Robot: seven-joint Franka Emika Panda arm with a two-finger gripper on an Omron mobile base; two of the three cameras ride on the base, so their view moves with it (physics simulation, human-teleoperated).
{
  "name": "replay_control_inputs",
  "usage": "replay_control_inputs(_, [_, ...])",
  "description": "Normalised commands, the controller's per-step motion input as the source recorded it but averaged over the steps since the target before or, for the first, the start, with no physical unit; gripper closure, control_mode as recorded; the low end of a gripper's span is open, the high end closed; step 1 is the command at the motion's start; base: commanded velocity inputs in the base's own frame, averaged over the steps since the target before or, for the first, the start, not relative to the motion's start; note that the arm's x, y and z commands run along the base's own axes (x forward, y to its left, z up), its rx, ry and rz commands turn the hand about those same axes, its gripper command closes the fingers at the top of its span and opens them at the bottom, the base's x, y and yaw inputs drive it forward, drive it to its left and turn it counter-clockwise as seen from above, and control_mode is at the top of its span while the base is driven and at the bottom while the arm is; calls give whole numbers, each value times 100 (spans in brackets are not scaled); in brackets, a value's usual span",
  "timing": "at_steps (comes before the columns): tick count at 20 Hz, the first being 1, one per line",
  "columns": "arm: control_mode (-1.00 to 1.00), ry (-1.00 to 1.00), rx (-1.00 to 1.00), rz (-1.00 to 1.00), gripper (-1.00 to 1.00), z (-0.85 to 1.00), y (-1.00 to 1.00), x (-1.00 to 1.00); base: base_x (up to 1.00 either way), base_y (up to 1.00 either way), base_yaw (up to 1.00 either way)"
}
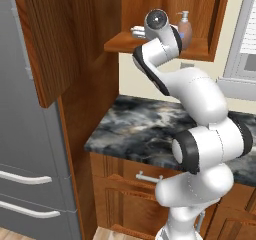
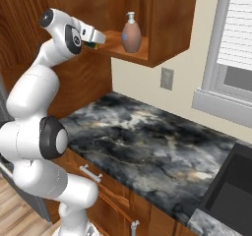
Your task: Pick up the sponge and soap dispenser from the sink, and place them back in the cabinet, and close the cabinet door.
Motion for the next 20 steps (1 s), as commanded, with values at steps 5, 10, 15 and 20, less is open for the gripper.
replay_control_inputs(5, [-100,0,0,0,100,-5,-3,23,0,0,0])
replay_control_inputs(10, [-100,0,0,0,100,-6,-2,22,0,0,0])
replay_control_inputs(15, [-100,0,0,0,100,-6,-1,25,0,0,0])
replay_control_inputs(20, [-100,0,0,0,100,-6,-1,24,0,0,0])
